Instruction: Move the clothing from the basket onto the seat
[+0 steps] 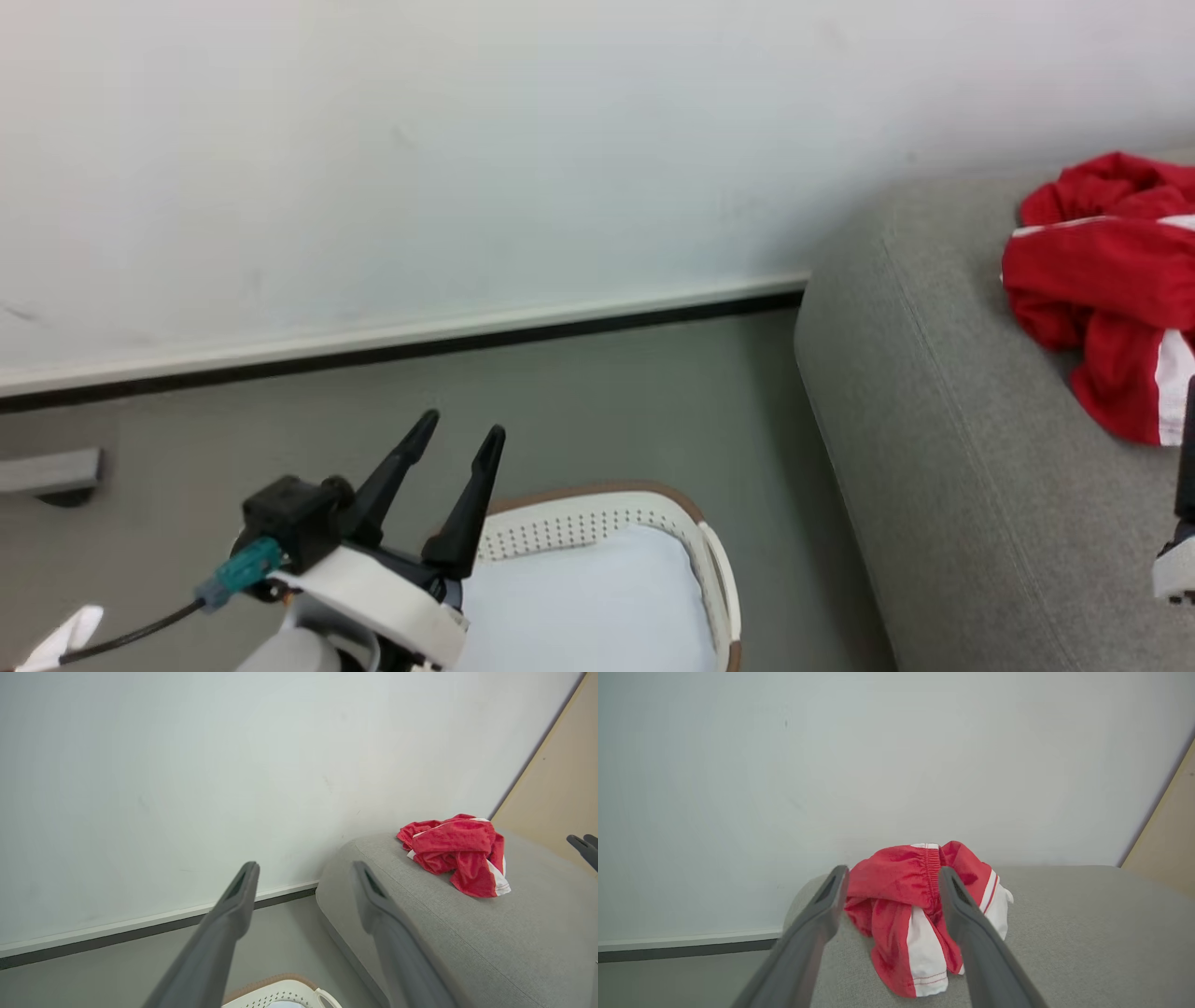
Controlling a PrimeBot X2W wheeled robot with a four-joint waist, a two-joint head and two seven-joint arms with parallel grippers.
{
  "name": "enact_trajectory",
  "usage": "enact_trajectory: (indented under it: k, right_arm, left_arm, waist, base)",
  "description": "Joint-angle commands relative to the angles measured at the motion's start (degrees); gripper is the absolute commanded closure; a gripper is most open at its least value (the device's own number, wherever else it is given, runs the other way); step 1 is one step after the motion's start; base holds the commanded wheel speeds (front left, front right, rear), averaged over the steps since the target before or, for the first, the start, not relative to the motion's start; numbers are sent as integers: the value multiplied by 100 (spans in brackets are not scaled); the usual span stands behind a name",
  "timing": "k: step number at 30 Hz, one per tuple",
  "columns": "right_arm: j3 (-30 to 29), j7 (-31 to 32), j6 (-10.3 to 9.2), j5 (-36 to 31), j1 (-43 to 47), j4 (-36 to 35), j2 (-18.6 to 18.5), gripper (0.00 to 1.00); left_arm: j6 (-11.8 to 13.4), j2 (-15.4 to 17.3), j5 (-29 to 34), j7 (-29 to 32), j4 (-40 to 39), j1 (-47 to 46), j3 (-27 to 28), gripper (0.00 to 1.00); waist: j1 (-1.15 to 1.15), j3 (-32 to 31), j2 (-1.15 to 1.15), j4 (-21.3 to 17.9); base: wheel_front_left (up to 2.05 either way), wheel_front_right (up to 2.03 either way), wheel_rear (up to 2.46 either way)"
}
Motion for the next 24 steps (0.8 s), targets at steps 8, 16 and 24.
enact_trajectory:
  k: [8, 16, 24]
  right_arm:
    - [390, 27, -14, 154, 875, -658, 298, 0]
    - [918, -18, -14, -12, 1411, -871, 533, 0]
    - [1082, -47, -14, -130, 1808, -887, 855, 0]
  left_arm:
    - [27, -248, 340, -8, 11, 993, 888, 0]
    - [-50, -526, 1009, -10, 28, 1748, 1856, 0]
    - [-393, -1077, 1640, -10, 176, 2203, 2701, 0]
  waist:
    - [2, -676, 0, 457]
    - [2, -829, 0, 652]
    - [2, -913, 0, 738]
  base:
    - [0, 0, 0]
    - [0, 0, 0]
    - [0, 0, 0]
